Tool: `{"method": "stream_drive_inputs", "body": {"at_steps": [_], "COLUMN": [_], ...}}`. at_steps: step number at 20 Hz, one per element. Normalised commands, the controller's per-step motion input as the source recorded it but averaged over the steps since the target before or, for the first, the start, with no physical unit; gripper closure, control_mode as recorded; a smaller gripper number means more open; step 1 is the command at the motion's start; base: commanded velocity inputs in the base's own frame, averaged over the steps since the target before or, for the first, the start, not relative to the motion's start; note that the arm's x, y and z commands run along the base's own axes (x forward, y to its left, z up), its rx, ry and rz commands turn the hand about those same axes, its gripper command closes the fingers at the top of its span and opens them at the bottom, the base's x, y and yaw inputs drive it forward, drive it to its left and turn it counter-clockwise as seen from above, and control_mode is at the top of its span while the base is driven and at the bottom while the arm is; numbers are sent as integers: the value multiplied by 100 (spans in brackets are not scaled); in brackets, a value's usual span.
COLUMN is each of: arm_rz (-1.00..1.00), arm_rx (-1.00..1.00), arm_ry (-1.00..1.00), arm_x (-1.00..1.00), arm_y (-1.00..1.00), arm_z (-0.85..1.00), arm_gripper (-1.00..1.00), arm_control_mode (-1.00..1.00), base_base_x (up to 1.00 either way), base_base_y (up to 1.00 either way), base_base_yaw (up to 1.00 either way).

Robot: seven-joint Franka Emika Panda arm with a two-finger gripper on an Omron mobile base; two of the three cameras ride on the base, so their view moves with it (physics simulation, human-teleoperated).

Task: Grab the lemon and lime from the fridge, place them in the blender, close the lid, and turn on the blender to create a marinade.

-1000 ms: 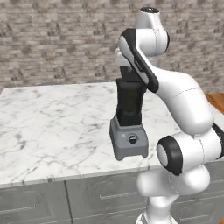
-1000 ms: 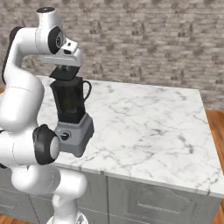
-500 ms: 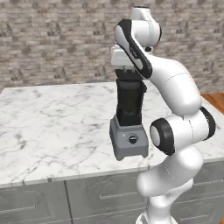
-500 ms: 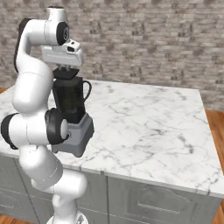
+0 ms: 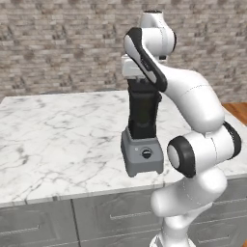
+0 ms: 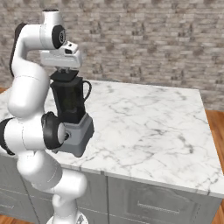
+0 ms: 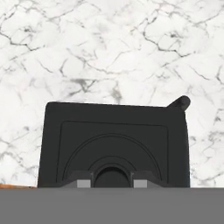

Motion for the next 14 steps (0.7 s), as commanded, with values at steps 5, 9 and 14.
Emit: {"method": "stream_drive_inputs", "body": {"at_steps": [5, 9, 14], "arm_rz": [0, 0, -4], "arm_rx": [-1, 0, -1], "arm_ry": [-9, 0, 0], "arm_x": [-6, 0, 0], "arm_y": [0, -2, -14], "arm_z": [-10, -3, -5], "arm_gripper": [100, 100, 100], "arm_control_mode": [-100, -100, -100], "base_base_x": [0, 0, 0], "base_base_y": [0, 0, 0], "base_base_yaw": [0, 0, 0]}}
